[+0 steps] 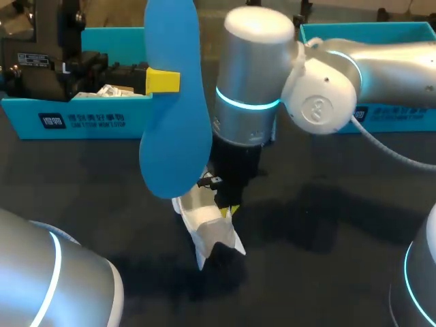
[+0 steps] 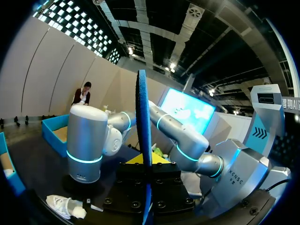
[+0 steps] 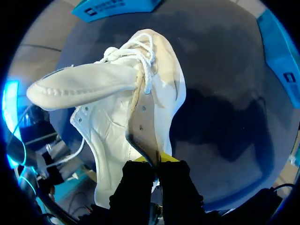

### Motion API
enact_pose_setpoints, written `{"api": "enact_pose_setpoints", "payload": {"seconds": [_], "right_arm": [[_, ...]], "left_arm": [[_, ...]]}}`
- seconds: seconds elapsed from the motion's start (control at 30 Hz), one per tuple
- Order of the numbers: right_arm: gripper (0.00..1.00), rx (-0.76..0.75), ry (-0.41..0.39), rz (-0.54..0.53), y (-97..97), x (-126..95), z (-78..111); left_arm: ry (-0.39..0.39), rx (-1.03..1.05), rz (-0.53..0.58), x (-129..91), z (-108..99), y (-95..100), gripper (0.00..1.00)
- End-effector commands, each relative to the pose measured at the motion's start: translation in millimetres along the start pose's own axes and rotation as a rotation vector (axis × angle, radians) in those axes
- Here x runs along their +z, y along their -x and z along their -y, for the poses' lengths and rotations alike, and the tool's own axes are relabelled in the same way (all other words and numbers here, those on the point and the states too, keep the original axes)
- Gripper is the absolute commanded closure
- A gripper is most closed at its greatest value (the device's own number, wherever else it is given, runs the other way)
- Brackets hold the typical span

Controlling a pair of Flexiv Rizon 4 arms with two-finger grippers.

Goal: Take the shoe out of the shoebox, open the shoe tongue, remove and reinsert the insole, then place the shoe into the shoebox

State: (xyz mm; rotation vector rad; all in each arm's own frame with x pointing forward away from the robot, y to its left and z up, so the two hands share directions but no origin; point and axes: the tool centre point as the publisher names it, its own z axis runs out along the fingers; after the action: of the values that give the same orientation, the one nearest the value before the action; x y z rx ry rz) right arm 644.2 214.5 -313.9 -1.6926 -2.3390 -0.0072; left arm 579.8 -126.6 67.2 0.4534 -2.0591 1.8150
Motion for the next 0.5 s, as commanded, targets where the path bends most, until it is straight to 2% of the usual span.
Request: {"api": "enact_pose_setpoints", "payload": {"seconds": [0.03,0.3,0.5], "right_arm": [[1.00,0.198,0.083,-0.093,10.2,9.9,9.4],[1.00,0.223,0.112,-0.106,11.5,15.0,15.2],[1.00,0.204,0.097,-0.113,17.4,20.4,12.5]], "left_arm": [[0.005,0.000,-0.004,2.5,2.9,2.7,1.00],[0.005,0.000,-0.004,2.5,2.9,2.7,1.00],[0.005,0.000,-0.004,2.5,2.9,2.7,1.00]]}}
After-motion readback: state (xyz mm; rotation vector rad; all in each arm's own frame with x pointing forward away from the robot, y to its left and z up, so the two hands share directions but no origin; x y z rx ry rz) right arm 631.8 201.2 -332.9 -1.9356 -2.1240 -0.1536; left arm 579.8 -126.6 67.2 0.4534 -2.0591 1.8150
